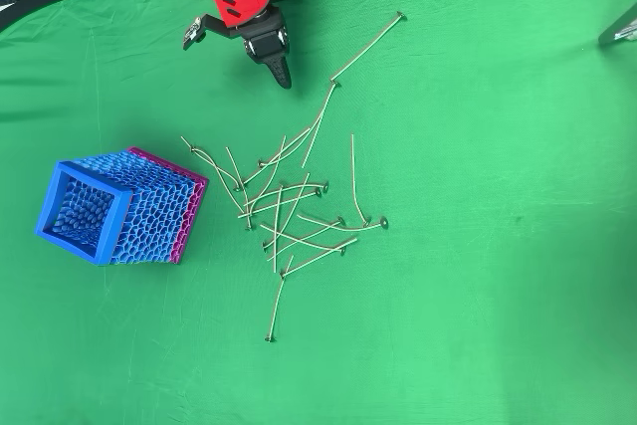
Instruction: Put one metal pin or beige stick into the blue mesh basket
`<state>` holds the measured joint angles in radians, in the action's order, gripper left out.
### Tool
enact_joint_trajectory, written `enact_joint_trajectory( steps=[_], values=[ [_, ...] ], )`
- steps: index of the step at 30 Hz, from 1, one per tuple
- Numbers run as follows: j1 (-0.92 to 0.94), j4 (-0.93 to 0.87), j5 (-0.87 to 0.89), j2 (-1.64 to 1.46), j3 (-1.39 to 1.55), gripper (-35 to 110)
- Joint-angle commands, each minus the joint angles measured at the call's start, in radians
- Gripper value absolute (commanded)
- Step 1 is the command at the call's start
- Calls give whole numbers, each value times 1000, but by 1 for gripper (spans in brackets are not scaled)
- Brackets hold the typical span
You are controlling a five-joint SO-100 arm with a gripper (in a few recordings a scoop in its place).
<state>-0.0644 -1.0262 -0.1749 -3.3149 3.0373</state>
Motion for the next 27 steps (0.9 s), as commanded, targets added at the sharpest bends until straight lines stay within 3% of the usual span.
enact_joint_trajectory(
  steps=[1,27],
  values=[
    [5,14,-5,-9,0,1],
    [-6,14,-15,-9,0,1]
  ],
)
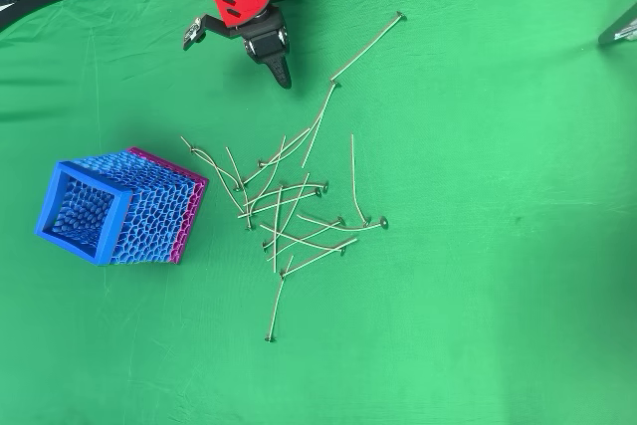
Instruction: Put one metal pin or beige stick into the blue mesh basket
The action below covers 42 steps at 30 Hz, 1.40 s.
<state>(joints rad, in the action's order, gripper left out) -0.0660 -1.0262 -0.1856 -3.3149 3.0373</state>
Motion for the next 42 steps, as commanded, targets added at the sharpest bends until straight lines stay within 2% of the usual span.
enact_joint_trajectory(
  steps=[1,19,34,42],
  values=[
    [-5,14,-5,-9,0,1],
    [8,-2,6,40,-78,1],
    [-49,-156,37,330,-457,0],
    [-40,-176,12,716,-732,0]
  ],
)
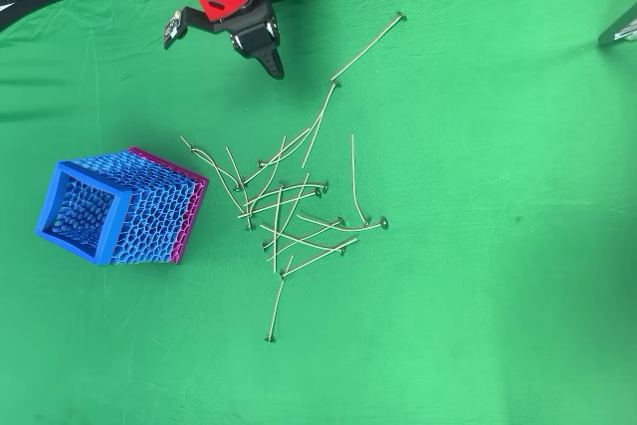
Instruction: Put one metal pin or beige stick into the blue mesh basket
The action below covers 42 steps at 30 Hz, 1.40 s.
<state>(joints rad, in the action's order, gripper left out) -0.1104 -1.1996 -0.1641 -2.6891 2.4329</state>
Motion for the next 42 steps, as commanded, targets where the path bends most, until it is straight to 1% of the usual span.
enact_joint_trajectory(
  steps=[1,11,19,25,32,36,42],
  values=[
    [3,-3,-12,141,-161,0],
    [0,-3,-17,499,-509,0],
    [-11,-3,20,782,-739,0],
    [-14,-3,149,959,-907,0],
    [-17,-5,374,1124,-1063,0],
    [-17,-12,485,1250,-1200,0],
    [-21,-51,578,1397,-1397,0]
  ],
)
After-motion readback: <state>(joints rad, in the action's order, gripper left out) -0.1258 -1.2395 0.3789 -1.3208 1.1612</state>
